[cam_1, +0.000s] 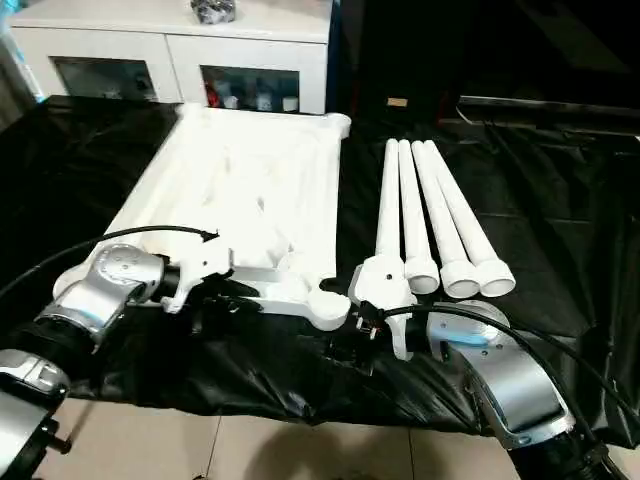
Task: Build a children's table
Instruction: Move table base, then pick table leg
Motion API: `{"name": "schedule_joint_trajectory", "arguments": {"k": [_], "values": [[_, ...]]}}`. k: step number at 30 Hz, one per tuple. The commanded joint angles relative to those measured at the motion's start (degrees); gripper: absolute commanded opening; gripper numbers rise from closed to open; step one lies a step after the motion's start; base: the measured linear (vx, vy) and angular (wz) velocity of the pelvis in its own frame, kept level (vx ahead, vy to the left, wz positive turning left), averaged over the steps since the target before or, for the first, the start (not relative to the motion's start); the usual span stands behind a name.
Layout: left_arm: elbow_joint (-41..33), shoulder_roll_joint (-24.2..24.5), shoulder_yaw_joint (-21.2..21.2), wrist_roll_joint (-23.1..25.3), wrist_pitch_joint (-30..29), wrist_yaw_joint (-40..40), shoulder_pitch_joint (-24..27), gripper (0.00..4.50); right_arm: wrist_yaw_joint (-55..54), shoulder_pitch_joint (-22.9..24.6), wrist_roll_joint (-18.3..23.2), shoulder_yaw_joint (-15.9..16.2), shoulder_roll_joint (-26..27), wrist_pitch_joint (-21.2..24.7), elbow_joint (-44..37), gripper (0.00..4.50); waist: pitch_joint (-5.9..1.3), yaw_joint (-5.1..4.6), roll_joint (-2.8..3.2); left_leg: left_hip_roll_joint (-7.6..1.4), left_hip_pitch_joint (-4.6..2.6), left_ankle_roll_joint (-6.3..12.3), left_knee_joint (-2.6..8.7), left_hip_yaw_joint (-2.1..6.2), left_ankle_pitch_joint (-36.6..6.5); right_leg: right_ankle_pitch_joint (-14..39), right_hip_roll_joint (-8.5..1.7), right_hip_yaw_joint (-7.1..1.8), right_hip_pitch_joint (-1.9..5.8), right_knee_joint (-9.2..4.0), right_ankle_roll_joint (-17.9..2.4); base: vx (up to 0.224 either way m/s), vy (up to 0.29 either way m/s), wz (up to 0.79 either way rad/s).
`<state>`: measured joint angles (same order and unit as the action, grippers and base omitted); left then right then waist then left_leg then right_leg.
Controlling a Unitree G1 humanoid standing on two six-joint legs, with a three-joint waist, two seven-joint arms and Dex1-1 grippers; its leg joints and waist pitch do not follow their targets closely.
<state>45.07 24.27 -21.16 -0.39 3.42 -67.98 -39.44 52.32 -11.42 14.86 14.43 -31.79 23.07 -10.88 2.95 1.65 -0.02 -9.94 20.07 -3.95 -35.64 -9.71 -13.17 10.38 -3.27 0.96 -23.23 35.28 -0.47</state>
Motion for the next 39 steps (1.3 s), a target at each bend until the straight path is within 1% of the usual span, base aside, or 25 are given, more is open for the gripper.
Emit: {"name": "schedule_joint_trajectory", "arguments": {"k": [1, 3, 4, 7, 8, 10, 11, 12, 14, 15, 18, 22, 24, 25, 26, 29, 30, 31, 32, 33, 34, 35, 36, 37, 39], "values": [[-2.9, 0.5, 1.6, -0.9, -2.7, 1.6, 1.3, 0.44, -0.2, -0.8, -0.7, 0.2, -0.2, 0.0, -0.2, 4.5, -3.58, 0.27, 0.07, -2.74, 0.31, 1.82, 4.63, 0.89, -6.5, 6.8, -4.24, -2.19, 3.45, -3.54, -14.5, 0.0, 0.0, 0.0], [-10.2, -0.1, 3.1, -3.2, -7.9, 3.7, 4.8, 0.37, -0.7, -0.6, -0.8, 0.1, -0.1, -0.2, -0.3, 4.5, -3.67, 0.17, 0.1, -2.88, 0.34, 2.32, 4.56, 0.82, -5.3, 4.0, -4.31, -2.18, 3.56, -3.31, -15.7, 0.0, 0.0, 0.0], [-11.4, -0.2, 3.4, -3.5, -8.7, 4.1, 5.4, 0.28, -0.8, -0.6, -0.8, 0.1, -0.1, -0.2, -0.4, 4.5, -3.68, 0.11, 0.07, -2.88, 0.42, 2.47, 4.5, 0.78, -5.0, 3.2, -4.29, -2.19, 3.63, -3.19, -16.1, 0.0, 0.0, 0.0], [-17.4, -1.2, 4.2, -4.0, -10.8, 7.0, 8.9, 0.17, -1.1, -0.6, -1.0, -0.1, 0.2, -0.4, -0.2, 4.5, -3.48, 0.11, 0.07, -2.82, 0.38, 3.07, 4.54, 0.68, -5.9, 5.3, -4.14, -2.15, 3.52, -3.62, -16.0, 0.0, 0.0, 0.0], [-21.7, -2.0, 4.4, -3.4, -12.5, 9.8, 11.8, 0.17, -1.3, -0.5, -1.0, -0.2, 0.4, -0.3, -0.1, 4.5, -3.44, -0.09, -0.69, -2.98, 0.38, 3.05, 4.6, 0.61, -6.5, 6.4, -4.09, -2.13, 3.52, -3.72, -15.7, 0.0, 0.0, 0.0], [-22.7, -2.2, 4.4, -3.2, -13.0, 10.4, 12.4, 0.02, -1.4, -0.5, -1.0, -0.2, 0.4, -0.3, -0.1, 4.5, -3.3, 0.03, -0.33, -2.97, 0.26, 3.19, 4.63, 0.67, -7.1, 9.1, -4.14, -2.14, 3.33, -3.97, -15.0, 0.0, 0.0, 0.0], [-23.5, -2.4, 4.4, -3.0, -13.1, 10.9, 13.0, 0.0, -1.4, -0.5, -1.0, -0.2, 0.5, -0.3, -0.1, 4.5, -3.18, 0.03, -0.32, -2.87, 0.25, 3.24, 4.67, 0.61, -7.6, 10.5, -4.0, -2.17, 3.17, -4.18, -14.6, 0.0, 0.0, 0.0], [-24.9, -2.5, 4.3, -2.0, -14.0, 12.1, 14.0, 0.0, -1.4, -0.7, -1.1, -0.1, 0.7, -0.4, 0.1, 4.5, -3.06, 0.1, -0.5, -2.83, 0.18, 2.91, 4.76, 0.65, -8.8, 13.9, -3.97, -2.18, 3.01, -4.39, -13.3, 0.0, 0.0, 0.0], [-26.5, -2.5, 4.3, -1.0, -15.2, 13.4, 15.0, 0.0, -1.4, -1.0, -1.2, 0.1, 0.9, -0.5, 0.4, 4.5, -2.97, 0.04, -0.64, -2.85, 0.27, 2.58, 4.85, 0.72, -9.3, 15.8, -4.01, -2.21, 2.95, -4.56, -12.2, 0.0, 0.0, 0.0], [-26.7, -2.4, 4.4, -0.9, -15.3, 13.6, 15.1, 0.0, -1.4, -1.1, -1.2, 0.2, 0.9, -0.5, 0.5, 4.5, -2.99, 0.07, -0.51, -2.86, 0.22, 2.42, 4.92, 0.77, -9.4, 16.6, -3.98, -2.2, 2.84, -4.62, -11.7, 0.0, 0.0, 0.0], [-30.6, -1.5, 4.6, -1.3, -17.6, 13.9, 16.4, 0.0, -1.3, -1.7, -1.2, 0.1, 1.2, -0.6, 0.9, 4.5, -3.09, 0.02, -0.72, -2.86, 0.44, 2.43, 4.96, 0.88, -8.5, 15.6, -4.04, -2.2, 2.92, -4.37, -11.3, 0.0, 0.0, 0.0], [-32.2, -0.3, 4.4, -0.7, -16.6, 13.5, 17.1, 0.0, -1.3, -1.9, -0.6, -0.3, 1.6, -0.1, 0.6, 4.5, -3.25, -0.01, -0.49, -2.73, 0.38, 3.26, 4.76, 0.77, -6.4, 10.9, -3.86, -2.14, 2.88, -4.06, -12.4, 0.0, 0.0, 0.0], [-33.0, 0.2, 4.6, -1.3, -16.6, 12.7, 17.3, 0.0, -1.5, -2.1, 0.4, -1.0, 1.9, 0.7, 0.3, 4.5, -3.26, 0.0, -0.54, -2.73, 0.42, 3.57, 4.7, 0.71, -5.9, 9.4, -3.88, -2.16, 2.93, -3.94, -12.9, 0.0, 0.0, 0.0], [-33.6, 0.4, 4.6, -1.7, -16.6, 12.2, 17.5, 0.45, -1.6, -2.2, 0.6, -1.3, 2.1, 1.0, 0.2, 4.5, -3.33, 0.05, -0.52, -2.72, 0.41, 3.64, 4.69, 0.72, -5.8, 9.2, -3.95, -2.17, 3.01, -3.88, -13.0, 0.0, 0.0, 0.0], [-34.0, 0.6, 4.9, -1.8, -16.5, 12.3, 17.4, 0.45, -2.1, -2.5, 1.4, -2.0, 2.5, 2.0, 0.0, 4.5, -3.32, 0.04, -0.57, -2.72, 0.38, 3.7, 4.68, 0.69, -5.6, 9.0, -3.9, -2.16, 2.98, -3.87, -13.1, 0.0, 0.0, 0.0], [-34.7, 0.9, 6.6, -2.2, -16.2, 13.3, 16.7, 0.59, -5.1, -4.7, 4.3, -5.1, 4.7, 7.1, 0.3, 4.5, -3.11, -0.01, -0.56, -2.59, 0.27, 3.26, 4.81, 0.65, -6.6, 10.9, -3.82, -2.13, 2.87, -4.06, -13.2, 0.0, 0.0, 0.0], [-34.9, 1.3, 7.0, -2.4, -15.2, 13.2, 16.5, 0.84, -6.8, -6.0, 4.8, -6.1, 5.8, 9.1, 1.1, 4.5, -3.08, 0.04, -0.47, -2.67, 0.15, 2.65, 4.86, 0.66, -7.4, 12.6, -3.78, -2.09, 2.74, -4.18, -12.9, 0.0, 0.0, 0.0], [-34.9, 1.3, 7.1, -2.4, -15.1, 13.2, 16.4, 0.84, -7.2, -6.3, 4.8, -6.2, 6.0, 9.5, 1.4, 4.5, -3.08, 0.04, -0.47, -2.67, 0.15, 2.65, 4.86, 0.66, -7.4, 12.6, -3.78, -2.09, 2.74, -4.18, -12.9, 0.0, 0.0, 0.0], [-35.6, 1.6, 8.4, -3.3, -14.5, 13.3, 16.0, 0.84, -11.2, -9.5, 3.9, -7.5, 7.8, 13.0, 4.1, 4.5, -2.99, -0.2, -0.55, -2.34, 0.14, 1.66, 4.91, 0.69, -7.7, 14.8, -3.65, -2.1, 2.58, -4.21, -12.4, 0.0, 0.0, 0.0], [-36.1, 1.7, 9.2, -3.9, -14.0, 13.4, 15.9, 0.84, -13.6, -11.3, 2.9, -8.2, 8.9, 14.5, 6.2, 4.5, -3.06, -0.31, -0.52, -2.25, 0.09, 0.8, 4.94, 0.7, -7.8, 16.4, -3.66, -2.05, 2.54, -4.32, -11.9, 0.0, 0.0, 0.0], [-36.3, 1.7, 10.0, -4.2, -13.3, 13.9, 15.6, 0.84, -15.8, -13.1, 2.1, -8.8, 9.9, 15.7, 8.3, 4.5, -3.09, -0.15, -0.71, -2.35, -0.19, 0.56, 4.82, 0.56, -8.0, 16.6, -3.65, -2.11, 2.36, -4.45, -11.7, 0.0, 0.0, 0.0], [-36.5, 1.6, 10.5, -4.0, -12.5, 14.7, 15.3, 0.84, -17.6, -14.7, 1.6, -9.4, 10.8, 16.5, 10.4, 4.5, -3.05, -0.07, -0.74, -2.4, -0.41, 0.42, 4.75, 0.46, -7.9, 16.3, -3.64, -2.22, 2.11, -4.45, -11.8, 0.0, 0.0, 0.0], [-37.0, 1.5, 11.2, -4.8, -12.7, 14.8, 14.9, 0.84, -19.2, -16.5, 1.2, -10.0, 11.8, 16.2, 12.8, 4.5, -3.13, -0.03, -0.65, -2.27, -0.12, -0.18, 4.84, 0.47, -7.4, 15.5, -3.61, -2.16, 2.4, -4.16, -11.7, 0.0, 0.0, 0.0], [-37.3, 1.3, 11.6, -5.3, -13.0, 14.8, 14.5, 0.84, -20.0, -17.7, 1.0, -10.4, 12.4, 15.9, 14.4, 4.5, -3.21, -0.04, -0.73, -2.29, -0.15, -0.24, 4.79, 0.39, -7.0, 14.7, -3.62, -2.18, 2.31, -4.07, -11.8, 0.0, 0.0, 0.0], [-38.9, 0.4, 12.9, -7.2, -15.1, 15.6, 13.3, 0.84, -25.0, -22.2, -1.1, -11.1, 14.0, 16.5, 20.6, 4.5, -3.66, 0.01, -0.81, -2.08, -0.01, -0.49, 4.65, 0.35, -3.1, 8.6, -3.49, -2.05, 2.58, -3.18, -13.2, 0.0, 0.0, 0.0]]}}
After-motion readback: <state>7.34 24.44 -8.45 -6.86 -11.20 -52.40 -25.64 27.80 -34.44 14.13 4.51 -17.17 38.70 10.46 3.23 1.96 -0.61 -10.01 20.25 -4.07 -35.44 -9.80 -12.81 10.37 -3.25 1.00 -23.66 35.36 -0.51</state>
